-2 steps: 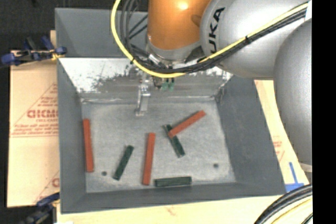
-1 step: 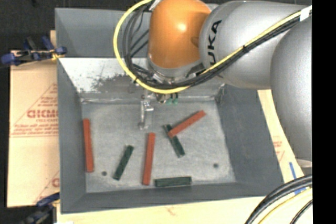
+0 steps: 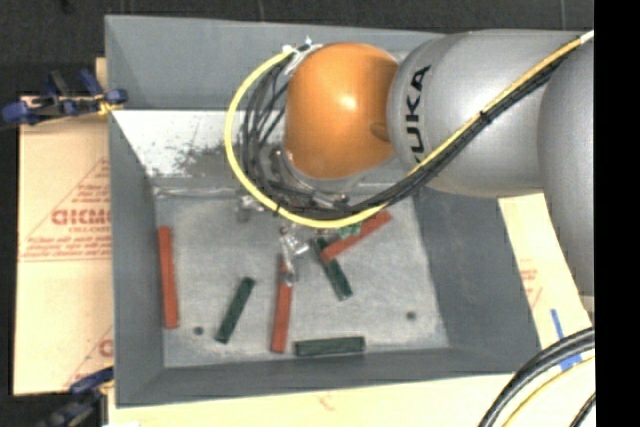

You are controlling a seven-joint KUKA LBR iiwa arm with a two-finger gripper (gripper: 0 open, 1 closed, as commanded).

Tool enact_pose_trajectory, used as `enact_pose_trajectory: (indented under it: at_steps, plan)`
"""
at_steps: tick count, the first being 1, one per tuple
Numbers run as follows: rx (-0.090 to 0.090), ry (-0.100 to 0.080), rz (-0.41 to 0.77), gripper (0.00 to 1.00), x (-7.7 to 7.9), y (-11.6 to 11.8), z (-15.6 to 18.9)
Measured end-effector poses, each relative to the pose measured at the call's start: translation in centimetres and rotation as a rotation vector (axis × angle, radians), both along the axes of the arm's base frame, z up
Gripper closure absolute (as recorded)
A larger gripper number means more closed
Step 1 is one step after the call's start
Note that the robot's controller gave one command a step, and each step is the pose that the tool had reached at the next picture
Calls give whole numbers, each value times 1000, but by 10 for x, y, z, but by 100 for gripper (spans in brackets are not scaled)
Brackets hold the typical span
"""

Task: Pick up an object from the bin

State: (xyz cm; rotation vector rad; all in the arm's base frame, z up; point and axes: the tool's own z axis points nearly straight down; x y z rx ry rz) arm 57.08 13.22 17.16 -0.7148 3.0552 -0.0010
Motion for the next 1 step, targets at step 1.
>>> enact_pose_trajectory:
  at_steps: [1]
  plan:
    - [0, 0, 220, 0, -20, -11, -41]
